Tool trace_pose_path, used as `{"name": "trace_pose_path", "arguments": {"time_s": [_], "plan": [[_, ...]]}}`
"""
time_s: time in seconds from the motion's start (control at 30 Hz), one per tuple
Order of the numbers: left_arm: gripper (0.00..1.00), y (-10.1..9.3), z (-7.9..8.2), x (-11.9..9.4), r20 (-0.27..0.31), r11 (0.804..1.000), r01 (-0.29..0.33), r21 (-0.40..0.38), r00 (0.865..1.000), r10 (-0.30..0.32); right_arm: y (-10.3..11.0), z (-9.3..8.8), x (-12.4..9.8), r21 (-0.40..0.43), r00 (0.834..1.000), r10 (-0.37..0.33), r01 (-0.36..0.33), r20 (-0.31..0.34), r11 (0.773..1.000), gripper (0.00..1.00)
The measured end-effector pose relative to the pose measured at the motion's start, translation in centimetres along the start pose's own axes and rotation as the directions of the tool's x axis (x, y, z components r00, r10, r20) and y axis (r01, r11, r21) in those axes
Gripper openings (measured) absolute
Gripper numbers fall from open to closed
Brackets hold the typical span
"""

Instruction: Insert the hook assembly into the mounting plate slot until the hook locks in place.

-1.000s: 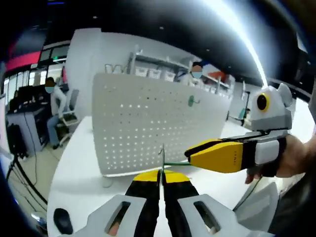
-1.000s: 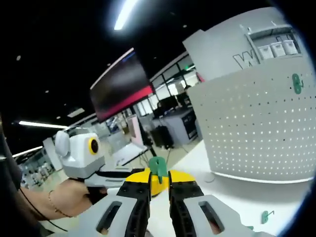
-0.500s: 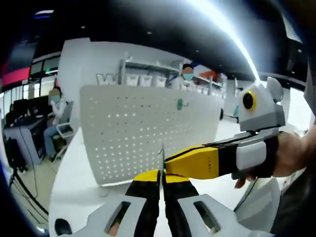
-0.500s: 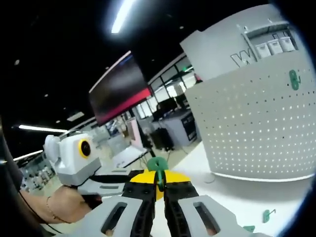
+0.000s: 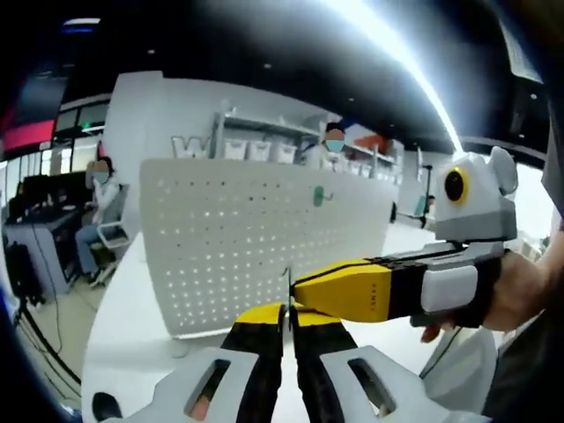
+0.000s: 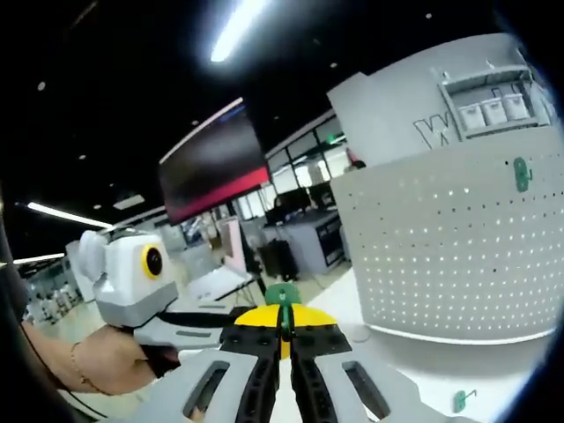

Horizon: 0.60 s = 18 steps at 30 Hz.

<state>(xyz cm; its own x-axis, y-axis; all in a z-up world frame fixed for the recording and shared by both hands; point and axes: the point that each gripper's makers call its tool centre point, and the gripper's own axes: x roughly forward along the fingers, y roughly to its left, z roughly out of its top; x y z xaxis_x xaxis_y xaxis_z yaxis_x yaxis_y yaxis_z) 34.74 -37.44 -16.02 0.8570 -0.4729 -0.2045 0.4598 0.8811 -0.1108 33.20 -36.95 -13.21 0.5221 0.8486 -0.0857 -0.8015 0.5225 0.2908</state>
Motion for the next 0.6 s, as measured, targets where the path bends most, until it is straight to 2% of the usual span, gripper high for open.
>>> {"name": "trace_pose_path", "arguments": {"time_s": [0.07,0.1,0.13,0.27,0.4,0.6], "plan": [[0.04,-0.1,0.0,0.0,-0.004,1.0,0.005,0.005,1.0,-0.005,-0.1,0.0,0.0,-0.006,1.0,0.0,0.0,-0.005,1.0,0.0],[0.04,-0.2,-0.1,0.1,-0.015,0.999,0.006,0.032,1.0,-0.005,-0.1,-0.1,-0.1,-0.007,1.0,-0.001,0.001,-0.008,1.0,0.0],[0.05,-0.2,-0.1,0.1,-0.027,0.995,0.006,0.101,1.0,-0.004,-0.1,-0.1,-0.1,-0.002,1.0,0.001,-0.001,-0.009,1.0,0.0],[0.11,-0.7,0.0,0.1,-0.031,0.997,0.021,0.078,0.999,-0.019,0.0,0.0,-0.2,-0.012,1.0,0.01,-0.01,-0.01,1.0,0.0],[0.28,-0.8,-0.3,0.2,-0.036,0.997,0.025,0.07,0.999,-0.023,0.1,0.0,-0.2,-0.085,1.0,0.015,-0.017,-0.027,0.996,0.0],[0.53,-1.0,-1.2,0.4,-0.069,0.998,0.044,0.042,0.997,-0.041,-0.5,0.1,-0.4,-0.071,1.0,0.008,-0.009,-0.026,0.997,0.0]]}}
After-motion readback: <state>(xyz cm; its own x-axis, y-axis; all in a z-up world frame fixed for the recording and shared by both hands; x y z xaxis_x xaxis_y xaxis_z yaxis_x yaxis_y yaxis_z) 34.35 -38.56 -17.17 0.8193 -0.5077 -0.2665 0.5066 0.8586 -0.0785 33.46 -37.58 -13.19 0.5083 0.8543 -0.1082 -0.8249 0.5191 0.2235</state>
